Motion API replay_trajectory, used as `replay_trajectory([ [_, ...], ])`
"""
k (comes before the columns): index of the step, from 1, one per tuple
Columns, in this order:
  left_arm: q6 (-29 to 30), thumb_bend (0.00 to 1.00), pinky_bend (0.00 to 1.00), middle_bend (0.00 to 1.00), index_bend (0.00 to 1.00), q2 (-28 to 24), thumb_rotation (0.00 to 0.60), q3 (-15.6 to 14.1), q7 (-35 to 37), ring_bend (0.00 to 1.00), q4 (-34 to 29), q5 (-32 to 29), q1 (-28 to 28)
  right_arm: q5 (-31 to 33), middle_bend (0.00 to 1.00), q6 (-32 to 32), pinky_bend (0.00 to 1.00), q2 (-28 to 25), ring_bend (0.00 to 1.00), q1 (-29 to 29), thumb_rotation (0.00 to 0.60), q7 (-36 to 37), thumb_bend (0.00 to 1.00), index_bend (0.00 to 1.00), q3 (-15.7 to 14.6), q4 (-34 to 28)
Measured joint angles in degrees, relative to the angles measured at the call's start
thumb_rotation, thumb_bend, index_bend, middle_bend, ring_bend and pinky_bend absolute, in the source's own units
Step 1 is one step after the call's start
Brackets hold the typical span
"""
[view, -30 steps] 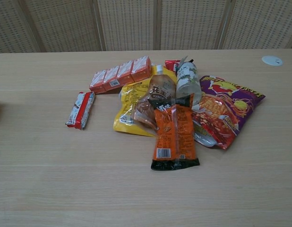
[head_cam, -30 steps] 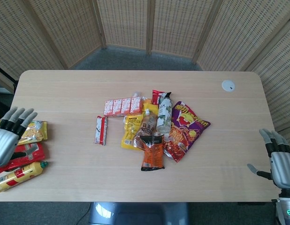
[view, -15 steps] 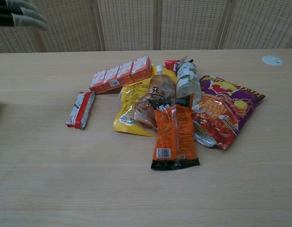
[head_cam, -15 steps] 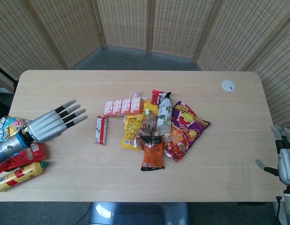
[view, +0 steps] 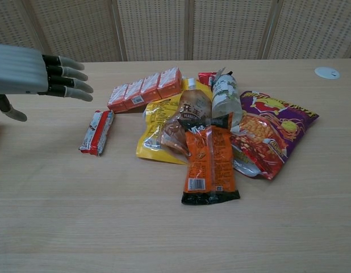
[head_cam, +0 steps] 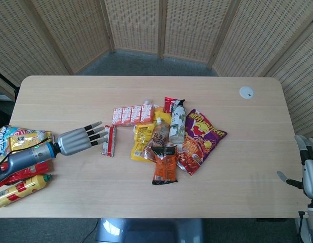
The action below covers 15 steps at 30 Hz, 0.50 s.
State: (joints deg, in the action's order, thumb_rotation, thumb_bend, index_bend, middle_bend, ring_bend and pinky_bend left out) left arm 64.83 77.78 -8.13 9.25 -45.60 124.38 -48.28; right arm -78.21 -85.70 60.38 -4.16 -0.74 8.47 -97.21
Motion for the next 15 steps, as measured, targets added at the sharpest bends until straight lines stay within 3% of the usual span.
replay_trajectory([
  [8,-3.36,0.01,0.00,0.00,0.00,6.37,0.600,-1.45,-0.11,0.00,4.26,-1.78,-3.77,0.26,0.00,0.05,0.00,-0.46,0.00,0.25,0.600,1.88,0.00,0.00,0.25,0.16],
  [15,-5.44,0.02,0.00,0.00,0.00,9.76,0.600,-4.75,-0.93,0.00,6.13,-2.29,-5.59,0.19,0.00,-0.28,0.00,-1.20,0.00,0.74,0.600,3.88,0.00,0.00,0.37,0.40],
])
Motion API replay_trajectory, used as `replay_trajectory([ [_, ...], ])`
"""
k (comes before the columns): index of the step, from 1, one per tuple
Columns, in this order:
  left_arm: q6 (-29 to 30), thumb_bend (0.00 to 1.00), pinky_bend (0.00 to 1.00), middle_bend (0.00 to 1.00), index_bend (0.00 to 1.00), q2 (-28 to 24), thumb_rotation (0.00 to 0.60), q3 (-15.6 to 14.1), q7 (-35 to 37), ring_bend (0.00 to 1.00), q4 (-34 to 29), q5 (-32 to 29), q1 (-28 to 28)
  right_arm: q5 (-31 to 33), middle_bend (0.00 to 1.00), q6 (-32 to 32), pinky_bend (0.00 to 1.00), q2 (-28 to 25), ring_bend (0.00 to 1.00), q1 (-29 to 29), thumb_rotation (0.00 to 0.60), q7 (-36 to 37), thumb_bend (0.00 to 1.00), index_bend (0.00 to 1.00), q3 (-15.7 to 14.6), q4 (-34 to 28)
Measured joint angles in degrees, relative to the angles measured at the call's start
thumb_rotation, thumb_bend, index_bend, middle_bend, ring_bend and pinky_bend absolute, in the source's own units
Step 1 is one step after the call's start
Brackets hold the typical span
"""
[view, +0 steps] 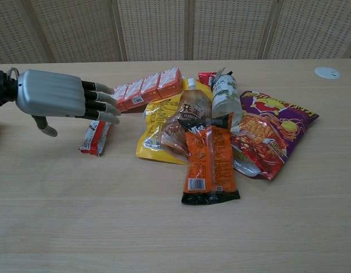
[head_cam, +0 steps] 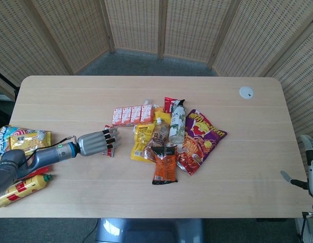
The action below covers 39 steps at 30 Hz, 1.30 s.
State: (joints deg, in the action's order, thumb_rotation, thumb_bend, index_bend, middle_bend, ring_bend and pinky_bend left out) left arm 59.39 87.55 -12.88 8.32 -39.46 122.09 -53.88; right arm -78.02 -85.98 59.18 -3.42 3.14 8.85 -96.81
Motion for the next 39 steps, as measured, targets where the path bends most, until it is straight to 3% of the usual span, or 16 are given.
replay_trajectory([
  [18,-4.01,0.01,0.02,0.00,0.00,6.36,0.600,-4.59,0.46,0.00,6.57,-3.07,-2.07,0.73,0.00,1.02,0.00,-0.30,0.00,0.08,0.600,2.17,0.00,0.00,0.21,0.91],
  [25,-3.98,0.01,0.05,0.00,0.02,8.55,0.600,-4.99,1.07,0.00,9.56,-4.76,-2.05,0.49,0.00,1.08,0.00,-0.33,0.00,0.09,0.600,2.39,0.00,0.00,0.16,0.81],
  [33,-3.67,0.02,0.11,0.03,0.22,10.96,0.600,-5.86,2.55,0.02,12.85,-5.86,-2.43,0.37,0.00,1.20,0.00,-0.27,0.00,0.04,0.600,2.69,0.00,0.00,0.17,0.86],
  [39,-3.48,0.02,0.17,0.22,0.41,12.97,0.600,-6.36,2.87,0.10,14.96,-6.59,-2.35,0.53,0.00,1.81,0.00,-0.26,0.00,-0.10,0.600,3.13,0.00,0.00,0.10,1.09],
])
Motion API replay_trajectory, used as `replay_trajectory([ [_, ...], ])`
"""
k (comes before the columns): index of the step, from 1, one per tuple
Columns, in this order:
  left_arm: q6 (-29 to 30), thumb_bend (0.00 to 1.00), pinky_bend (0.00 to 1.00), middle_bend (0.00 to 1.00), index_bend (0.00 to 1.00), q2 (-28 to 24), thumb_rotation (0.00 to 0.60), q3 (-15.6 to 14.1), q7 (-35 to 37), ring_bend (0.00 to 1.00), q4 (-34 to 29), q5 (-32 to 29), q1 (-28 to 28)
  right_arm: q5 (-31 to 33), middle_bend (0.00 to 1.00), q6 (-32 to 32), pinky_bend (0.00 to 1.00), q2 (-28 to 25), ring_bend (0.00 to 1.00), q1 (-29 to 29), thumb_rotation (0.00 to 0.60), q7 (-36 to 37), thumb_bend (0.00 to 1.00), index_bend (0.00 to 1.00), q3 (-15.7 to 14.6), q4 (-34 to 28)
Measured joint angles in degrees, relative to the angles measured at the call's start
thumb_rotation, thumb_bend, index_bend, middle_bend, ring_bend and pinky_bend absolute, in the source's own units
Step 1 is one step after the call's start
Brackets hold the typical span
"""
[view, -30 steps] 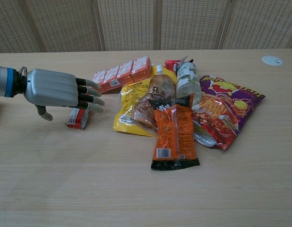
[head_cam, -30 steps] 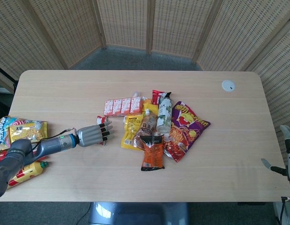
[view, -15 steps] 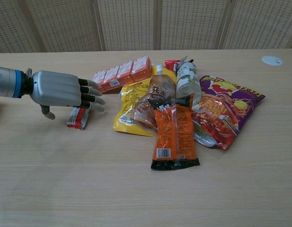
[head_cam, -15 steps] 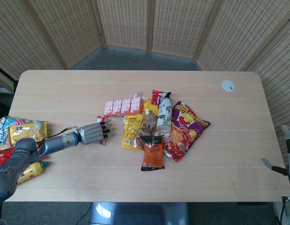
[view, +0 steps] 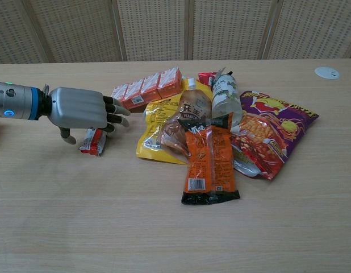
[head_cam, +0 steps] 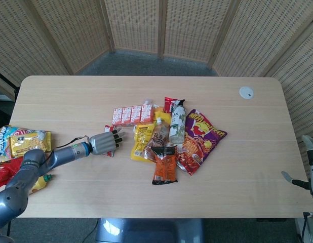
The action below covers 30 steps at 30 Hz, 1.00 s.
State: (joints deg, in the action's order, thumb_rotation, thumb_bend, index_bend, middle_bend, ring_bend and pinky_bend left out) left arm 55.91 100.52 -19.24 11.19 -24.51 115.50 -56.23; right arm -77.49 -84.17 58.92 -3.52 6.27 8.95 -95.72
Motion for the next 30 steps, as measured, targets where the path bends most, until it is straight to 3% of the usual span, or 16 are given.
replay_trajectory([
  [3,-0.14,0.01,0.25,0.29,0.48,0.94,0.600,-0.35,-0.13,0.21,1.06,-0.19,0.13,-0.02,0.00,-0.29,0.00,-0.08,0.00,0.11,0.600,0.03,0.00,0.00,0.07,-0.01],
  [7,0.66,0.02,0.47,0.45,0.63,1.95,0.600,-0.55,-0.47,0.39,2.28,-0.51,0.38,0.03,0.00,-0.25,0.00,-0.21,0.00,0.20,0.600,0.64,0.00,0.00,0.10,-0.04],
  [12,2.25,0.02,0.57,0.59,0.76,2.53,0.600,-0.31,-0.92,0.50,3.43,-1.40,0.89,-0.03,0.00,0.12,0.00,-0.23,0.00,0.14,0.600,0.75,0.00,0.00,-0.05,0.15],
  [20,6.11,0.03,0.58,0.61,0.78,1.41,0.600,0.22,-1.02,0.51,2.02,-2.55,1.54,-0.65,0.00,-0.17,0.00,-0.43,0.00,0.25,0.600,0.87,0.00,0.00,-0.20,-0.39],
  [30,12.30,0.03,0.58,0.61,0.78,-5.55,0.600,2.38,-3.79,0.51,-7.58,-4.30,1.64,-2.29,0.00,-0.27,0.00,-0.31,0.00,0.02,0.600,0.06,0.00,0.00,-0.84,-1.19],
])
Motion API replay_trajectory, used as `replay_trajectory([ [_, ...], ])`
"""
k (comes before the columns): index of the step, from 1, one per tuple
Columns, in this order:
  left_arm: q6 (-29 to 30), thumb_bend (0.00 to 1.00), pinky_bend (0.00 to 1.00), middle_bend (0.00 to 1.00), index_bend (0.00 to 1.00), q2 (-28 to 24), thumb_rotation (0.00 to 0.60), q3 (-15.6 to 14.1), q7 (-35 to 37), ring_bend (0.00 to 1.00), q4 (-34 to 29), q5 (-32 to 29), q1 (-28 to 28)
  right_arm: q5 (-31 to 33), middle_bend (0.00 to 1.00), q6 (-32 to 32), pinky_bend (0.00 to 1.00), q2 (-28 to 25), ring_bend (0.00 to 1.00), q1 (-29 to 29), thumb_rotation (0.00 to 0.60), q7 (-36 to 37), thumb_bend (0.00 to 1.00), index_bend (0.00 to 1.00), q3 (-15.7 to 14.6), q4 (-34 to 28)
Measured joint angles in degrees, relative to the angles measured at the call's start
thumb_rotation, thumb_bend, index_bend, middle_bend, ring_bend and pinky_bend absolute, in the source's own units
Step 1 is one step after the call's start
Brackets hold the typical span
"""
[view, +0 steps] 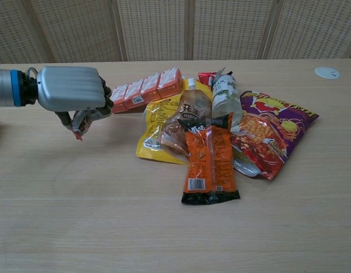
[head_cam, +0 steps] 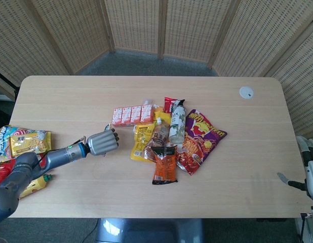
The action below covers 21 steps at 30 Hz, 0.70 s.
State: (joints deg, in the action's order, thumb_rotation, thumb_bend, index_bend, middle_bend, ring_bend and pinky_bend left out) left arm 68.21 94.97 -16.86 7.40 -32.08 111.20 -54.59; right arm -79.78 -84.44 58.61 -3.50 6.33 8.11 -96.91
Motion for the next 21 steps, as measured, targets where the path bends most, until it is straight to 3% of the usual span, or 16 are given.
replay_trajectory([
  [15,5.02,0.03,0.58,0.61,0.78,-24.33,0.600,6.03,-11.65,0.51,-30.13,-5.40,0.87,-2.43,0.00,-0.66,0.00,-0.31,0.00,-0.34,0.600,-0.16,0.00,0.00,-0.49,-2.64],
  [21,5.78,0.03,0.58,0.61,0.78,-32.15,0.600,9.58,-14.85,0.51,-37.88,-8.06,1.95,-3.09,0.00,-0.75,0.00,-0.21,0.00,-0.46,0.600,-0.69,0.00,0.00,-0.85,-2.97],
])
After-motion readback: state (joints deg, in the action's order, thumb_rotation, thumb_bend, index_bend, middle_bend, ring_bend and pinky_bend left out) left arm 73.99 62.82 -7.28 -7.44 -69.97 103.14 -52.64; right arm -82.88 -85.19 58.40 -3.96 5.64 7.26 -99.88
